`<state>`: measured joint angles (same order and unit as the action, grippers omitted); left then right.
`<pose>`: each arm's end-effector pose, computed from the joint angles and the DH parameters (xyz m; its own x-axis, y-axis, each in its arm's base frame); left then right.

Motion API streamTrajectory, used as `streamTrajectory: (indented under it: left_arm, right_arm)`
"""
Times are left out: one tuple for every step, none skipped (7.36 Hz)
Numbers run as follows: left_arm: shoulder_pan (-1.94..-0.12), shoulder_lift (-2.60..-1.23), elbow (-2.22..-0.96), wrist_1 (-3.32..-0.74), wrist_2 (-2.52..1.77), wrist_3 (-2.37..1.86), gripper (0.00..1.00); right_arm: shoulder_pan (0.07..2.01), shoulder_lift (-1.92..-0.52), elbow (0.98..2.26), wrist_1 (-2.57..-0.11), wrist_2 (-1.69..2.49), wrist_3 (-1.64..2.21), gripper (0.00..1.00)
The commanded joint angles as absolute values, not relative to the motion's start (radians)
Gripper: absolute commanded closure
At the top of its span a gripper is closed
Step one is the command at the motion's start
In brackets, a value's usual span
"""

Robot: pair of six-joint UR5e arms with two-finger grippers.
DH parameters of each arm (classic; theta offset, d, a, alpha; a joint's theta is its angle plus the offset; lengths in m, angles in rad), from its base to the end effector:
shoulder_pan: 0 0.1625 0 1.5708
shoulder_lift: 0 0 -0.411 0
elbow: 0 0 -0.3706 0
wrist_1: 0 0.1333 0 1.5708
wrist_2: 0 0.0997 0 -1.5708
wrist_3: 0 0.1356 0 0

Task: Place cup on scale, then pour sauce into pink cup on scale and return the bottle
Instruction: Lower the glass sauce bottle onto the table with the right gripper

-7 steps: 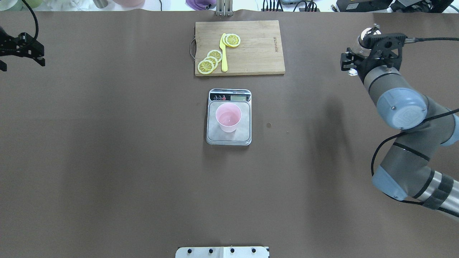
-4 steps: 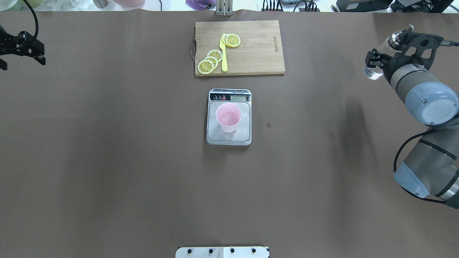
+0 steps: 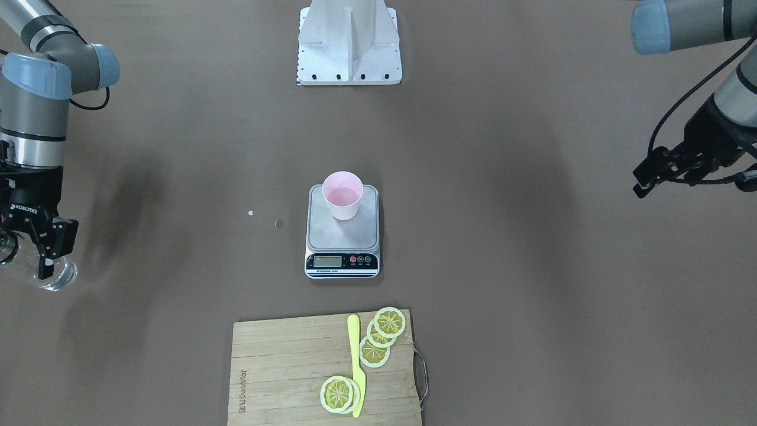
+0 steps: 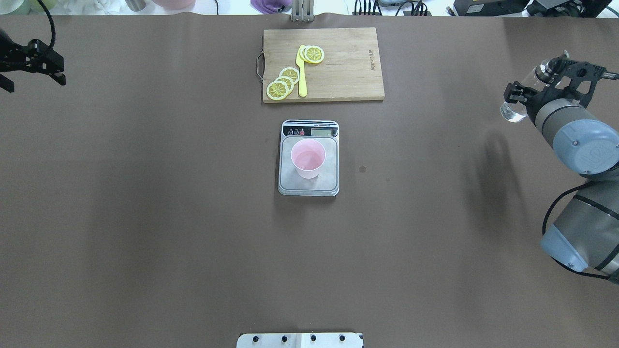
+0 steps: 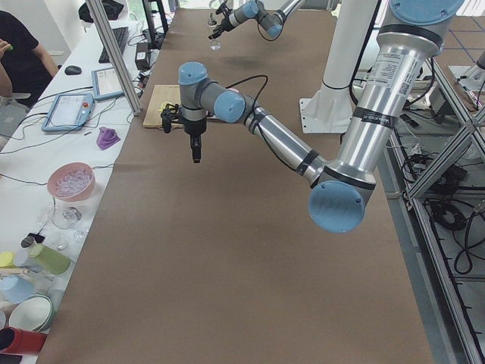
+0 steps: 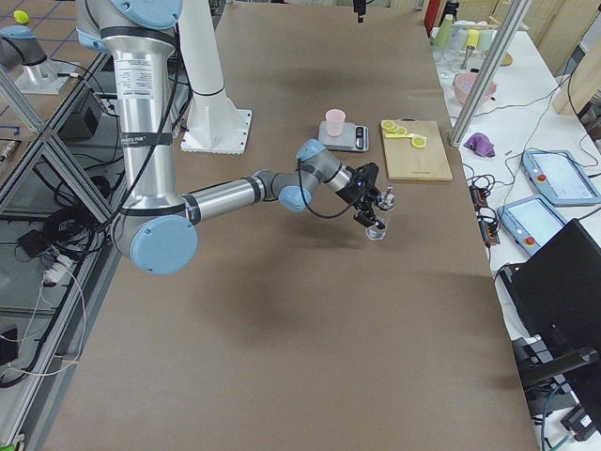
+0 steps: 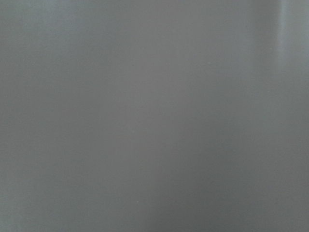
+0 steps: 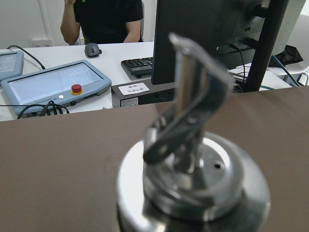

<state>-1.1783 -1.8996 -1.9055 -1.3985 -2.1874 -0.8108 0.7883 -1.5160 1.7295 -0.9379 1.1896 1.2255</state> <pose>0.1653 -0.5428 0.3738 0.6919 -0.2019 -0.6932 0.2384 0.9701 -0.0446 -0.2540 -0.5161 0.5031 0.7289 0.2876 0.6212 -0.6461 0.5890 0.4855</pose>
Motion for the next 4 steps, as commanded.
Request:
streamTrajectory:
  left_arm:
    - [-1.174,-1.931,-1.905,-1.397,-2.189,-0.873,0.02]
    - [-1.172,-1.931,-1.905,-1.397,-2.189,-0.874,0.02]
    - [-1.172,-1.931,-1.904,-1.397,-2.189,-0.874,0.02]
    - [-1.170,-1.930,-1.902,-1.397,-2.189,-0.876,0.02]
  right_arm:
    - [0.787,-1.512,1.715,-0.942,1.235,1.227,1.00]
    - [0.787,-1.511,1.683,-0.937,1.242,1.227,1.00]
    - [0.787,-1.512,1.668,-0.936,1.244,1.226,1.00]
    - [0.785,-1.509,1.658,-0.940,1.247,1.220,1.00]
